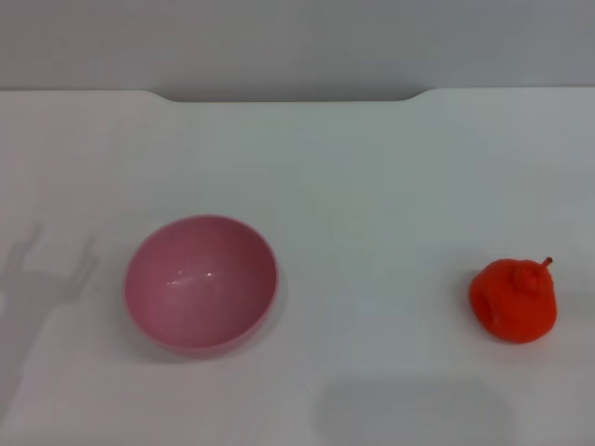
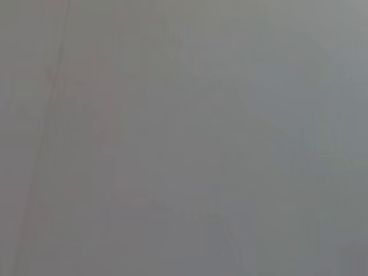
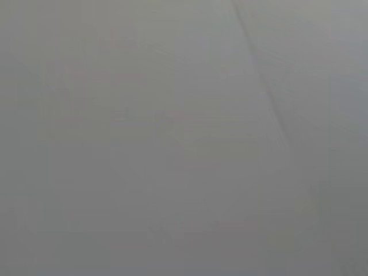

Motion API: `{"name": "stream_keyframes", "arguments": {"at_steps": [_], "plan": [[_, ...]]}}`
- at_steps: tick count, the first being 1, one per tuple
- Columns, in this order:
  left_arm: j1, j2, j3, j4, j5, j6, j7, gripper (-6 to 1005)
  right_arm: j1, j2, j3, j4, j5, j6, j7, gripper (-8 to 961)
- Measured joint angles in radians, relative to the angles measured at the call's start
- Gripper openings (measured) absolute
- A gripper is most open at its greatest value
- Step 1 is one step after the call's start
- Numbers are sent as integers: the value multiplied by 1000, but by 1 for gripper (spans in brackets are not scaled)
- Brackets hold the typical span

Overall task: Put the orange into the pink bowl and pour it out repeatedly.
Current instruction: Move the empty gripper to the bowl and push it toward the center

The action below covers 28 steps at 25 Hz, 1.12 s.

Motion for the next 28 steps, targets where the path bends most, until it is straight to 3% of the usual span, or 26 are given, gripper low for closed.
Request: {"name": "stream_keyframes", "arguments": {"at_steps": [28], "plan": [[-2,-8,45,-2,0,-2,12,757,0,-5,44,17,0,-52,0,698]]}}
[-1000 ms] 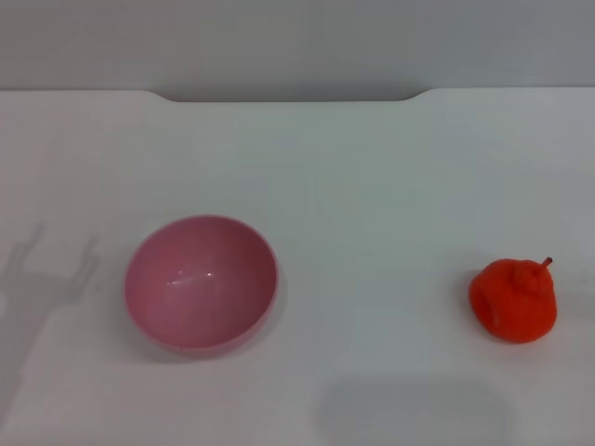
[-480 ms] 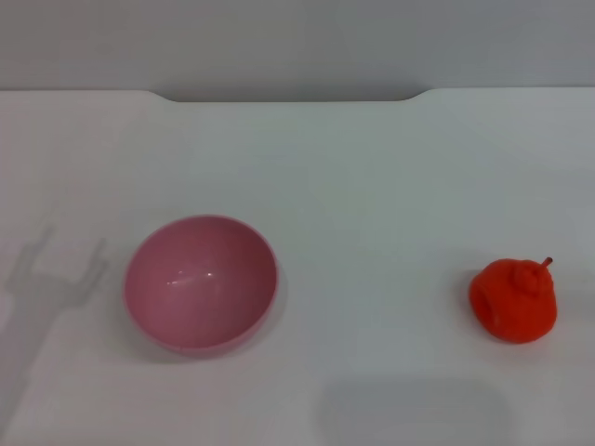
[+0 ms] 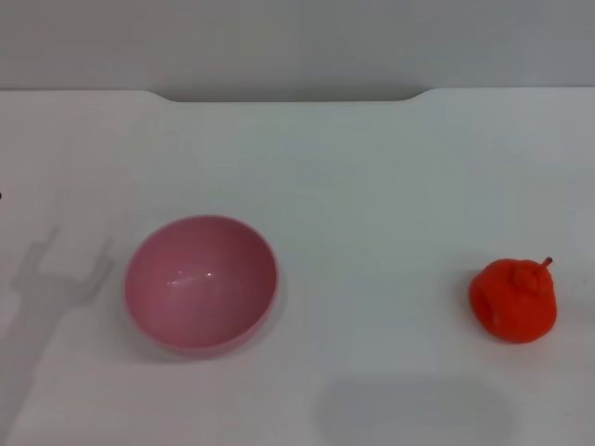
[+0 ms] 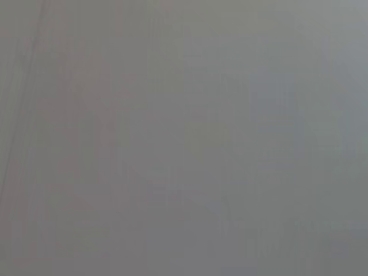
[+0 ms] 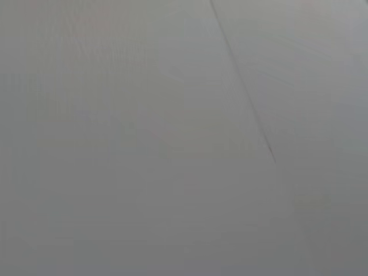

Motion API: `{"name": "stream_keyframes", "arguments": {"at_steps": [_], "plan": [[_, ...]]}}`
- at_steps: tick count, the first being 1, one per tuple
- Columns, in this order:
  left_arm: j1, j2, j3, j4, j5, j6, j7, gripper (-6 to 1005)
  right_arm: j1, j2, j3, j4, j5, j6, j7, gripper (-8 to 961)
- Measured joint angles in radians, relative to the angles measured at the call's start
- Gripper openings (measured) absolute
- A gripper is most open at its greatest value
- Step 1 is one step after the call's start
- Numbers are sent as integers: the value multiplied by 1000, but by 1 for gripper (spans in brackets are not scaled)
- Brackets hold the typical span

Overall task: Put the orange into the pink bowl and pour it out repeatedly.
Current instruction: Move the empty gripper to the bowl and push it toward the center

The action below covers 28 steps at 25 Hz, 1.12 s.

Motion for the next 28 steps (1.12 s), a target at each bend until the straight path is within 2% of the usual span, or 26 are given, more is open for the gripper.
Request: {"name": "stream_keyframes", "arguments": {"at_steps": [10,17,20,23,26,28], "plan": [[-11,0,0,2,0,-1,0,757,2,1,0,-4,0,-13,0,697],[-29,5,-1,11,0,-49,-25,756,11,-2,0,-4,-5,34,0,696],[-42,25,-1,66,0,-119,-116,756,19,-3,0,-7,-4,107,0,696],[-45,65,-2,180,11,-227,-244,756,33,-5,0,-19,-2,223,0,695],[-54,108,-22,325,84,-353,-375,755,40,-6,0,-39,-2,296,0,695],[-60,126,-57,421,143,-418,-453,755,44,-5,0,-48,-3,311,0,695]]}}
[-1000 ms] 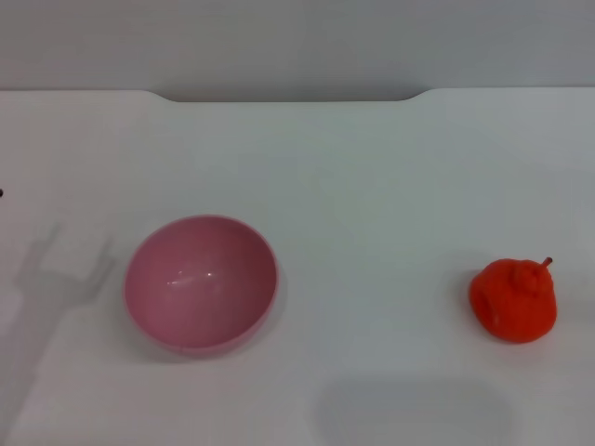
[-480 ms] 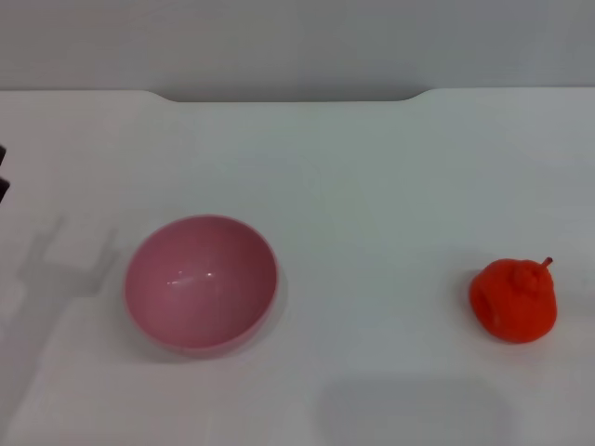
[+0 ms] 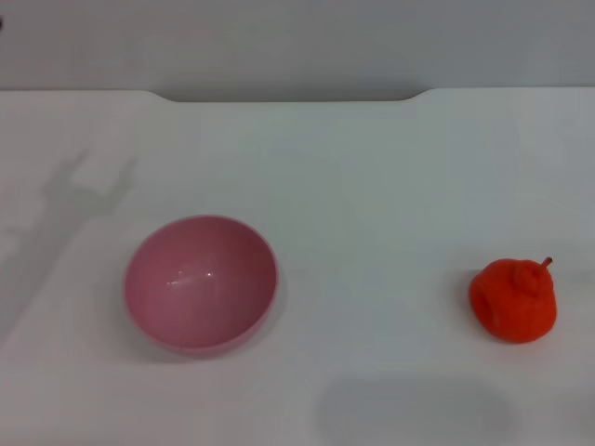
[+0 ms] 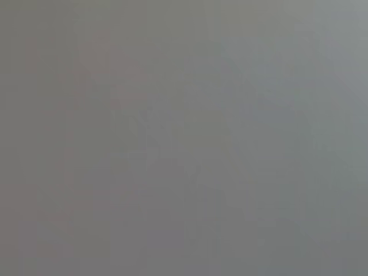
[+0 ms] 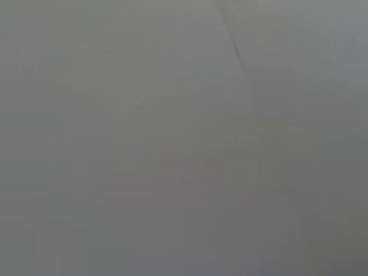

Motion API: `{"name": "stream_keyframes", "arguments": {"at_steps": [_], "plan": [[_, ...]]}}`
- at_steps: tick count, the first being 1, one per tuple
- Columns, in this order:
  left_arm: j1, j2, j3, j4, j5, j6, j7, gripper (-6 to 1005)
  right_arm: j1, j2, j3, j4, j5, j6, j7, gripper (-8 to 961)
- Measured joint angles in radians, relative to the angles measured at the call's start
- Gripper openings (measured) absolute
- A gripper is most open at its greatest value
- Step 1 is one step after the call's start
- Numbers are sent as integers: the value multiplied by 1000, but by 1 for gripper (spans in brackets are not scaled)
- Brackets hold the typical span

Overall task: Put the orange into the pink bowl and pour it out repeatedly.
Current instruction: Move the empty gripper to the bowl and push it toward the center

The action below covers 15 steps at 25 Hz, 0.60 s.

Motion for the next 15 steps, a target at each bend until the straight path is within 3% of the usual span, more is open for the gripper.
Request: {"name": "stream_keyframes", "arguments": {"at_steps": [3,9,14,15], "plan": [[-4,-6,-69,79,81,-39,-67,755,4,3,-11,-16,-8,-9,6,695],[2,-54,-182,166,211,-58,-114,754,28,1,-50,-63,-14,-73,14,694],[2,-50,-211,244,308,-103,-215,754,66,-4,-95,-144,-65,-64,84,694],[-1,-37,-226,287,373,-124,-284,754,74,-5,-96,-158,-79,-63,95,694]]}}
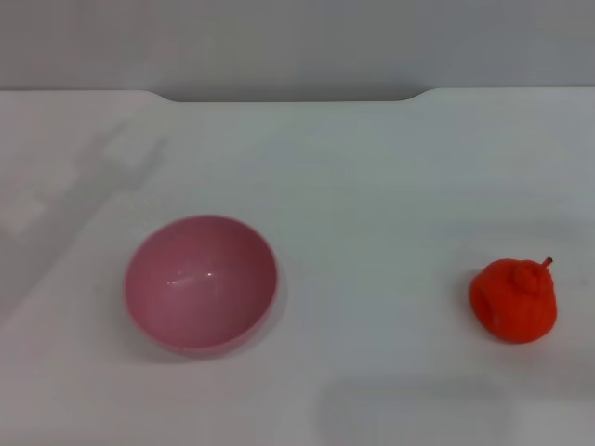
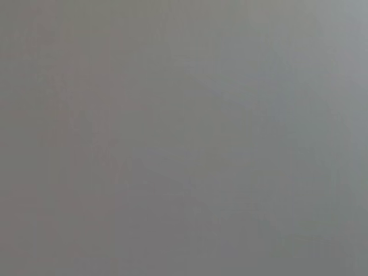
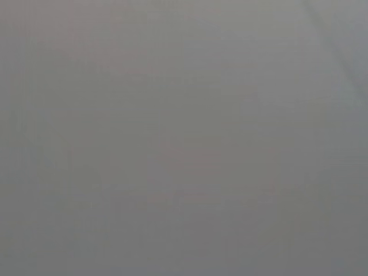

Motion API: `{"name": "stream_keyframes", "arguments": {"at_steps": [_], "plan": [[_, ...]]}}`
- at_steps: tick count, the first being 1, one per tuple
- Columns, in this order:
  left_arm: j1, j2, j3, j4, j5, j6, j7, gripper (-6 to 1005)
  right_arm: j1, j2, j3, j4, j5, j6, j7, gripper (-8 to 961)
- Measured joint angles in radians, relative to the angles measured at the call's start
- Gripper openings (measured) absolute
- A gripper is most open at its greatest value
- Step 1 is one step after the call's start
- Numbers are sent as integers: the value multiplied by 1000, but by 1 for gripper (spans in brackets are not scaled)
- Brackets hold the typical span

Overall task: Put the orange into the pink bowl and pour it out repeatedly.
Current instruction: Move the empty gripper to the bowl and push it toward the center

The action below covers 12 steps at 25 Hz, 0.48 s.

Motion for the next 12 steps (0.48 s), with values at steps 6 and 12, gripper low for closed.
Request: {"name": "stream_keyframes", "arguments": {"at_steps": [6,12], "plan": [[-55,102,-129,212,452,3,-566,753,10,-3,-5,-103,-110,26,105,693],[-167,167,-315,348,980,202,-1053,753,-6,-2,-6,-112,-130,35,127,693]]}}
